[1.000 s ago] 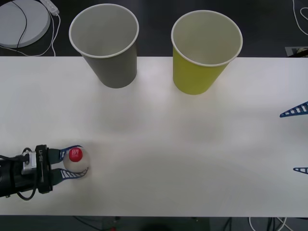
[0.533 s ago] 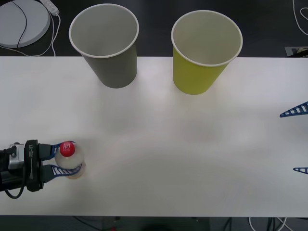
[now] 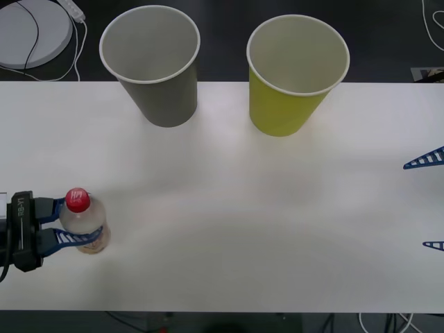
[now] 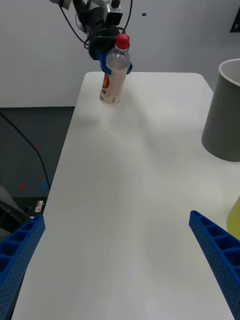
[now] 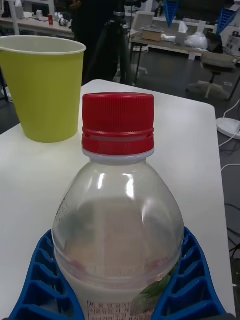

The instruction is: Put the can into the green bin and the plastic bottle into the gray bin

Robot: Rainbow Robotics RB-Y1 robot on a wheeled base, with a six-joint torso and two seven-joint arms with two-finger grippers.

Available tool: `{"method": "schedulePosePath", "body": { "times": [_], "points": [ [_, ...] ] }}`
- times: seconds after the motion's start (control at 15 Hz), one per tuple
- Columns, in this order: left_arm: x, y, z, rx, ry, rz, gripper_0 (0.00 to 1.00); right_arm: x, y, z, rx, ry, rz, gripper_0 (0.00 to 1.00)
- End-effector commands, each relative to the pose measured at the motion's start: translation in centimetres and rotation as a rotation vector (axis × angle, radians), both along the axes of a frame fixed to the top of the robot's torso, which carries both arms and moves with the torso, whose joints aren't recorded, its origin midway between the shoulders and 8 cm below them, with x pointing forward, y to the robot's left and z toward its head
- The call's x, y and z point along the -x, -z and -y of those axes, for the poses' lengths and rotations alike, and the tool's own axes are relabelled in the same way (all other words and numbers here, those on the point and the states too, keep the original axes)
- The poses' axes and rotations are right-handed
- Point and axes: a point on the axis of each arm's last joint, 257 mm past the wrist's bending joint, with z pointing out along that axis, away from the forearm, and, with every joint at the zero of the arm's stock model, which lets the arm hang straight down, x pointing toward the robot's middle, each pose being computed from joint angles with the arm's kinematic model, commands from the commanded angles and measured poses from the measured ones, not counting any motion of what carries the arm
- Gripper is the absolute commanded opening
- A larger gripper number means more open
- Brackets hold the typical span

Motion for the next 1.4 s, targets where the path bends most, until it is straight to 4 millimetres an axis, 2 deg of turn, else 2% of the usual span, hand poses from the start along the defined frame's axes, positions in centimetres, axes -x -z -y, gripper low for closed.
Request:
{"method": "schedulePosePath", "body": {
  "times": [0.07, 0.6, 0.93, 1.13, 1.4],
  "points": [
    [-0.3, -1.6, -0.5, -0.002, -0.032, -0.014, 0.00, 0.0, 0.0, 0.0, 0.000, 0.000, 0.000, 1.00],
    [-4.4, -4.0, -2.1, -0.024, -0.267, 0.050, 0.00, 0.0, 0.0, 0.0, 0.000, 0.000, 0.000, 1.00],
    [-7.2, -6.0, -5.1, -0.005, -0.406, 0.081, 0.00, 0.0, 0.0, 0.0, 0.000, 0.000, 0.000, 1.00],
    [-8.2, -7.2, -6.4, 0.007, -0.464, 0.097, 0.00, 0.0, 0.0, 0.0, 0.000, 0.000, 0.000, 1.00],
    [-8.8, -7.9, -7.2, -0.022, -0.502, 0.086, 0.00, 0.0, 0.0, 0.0, 0.000, 0.000, 0.000, 1.00]
  ]
}}
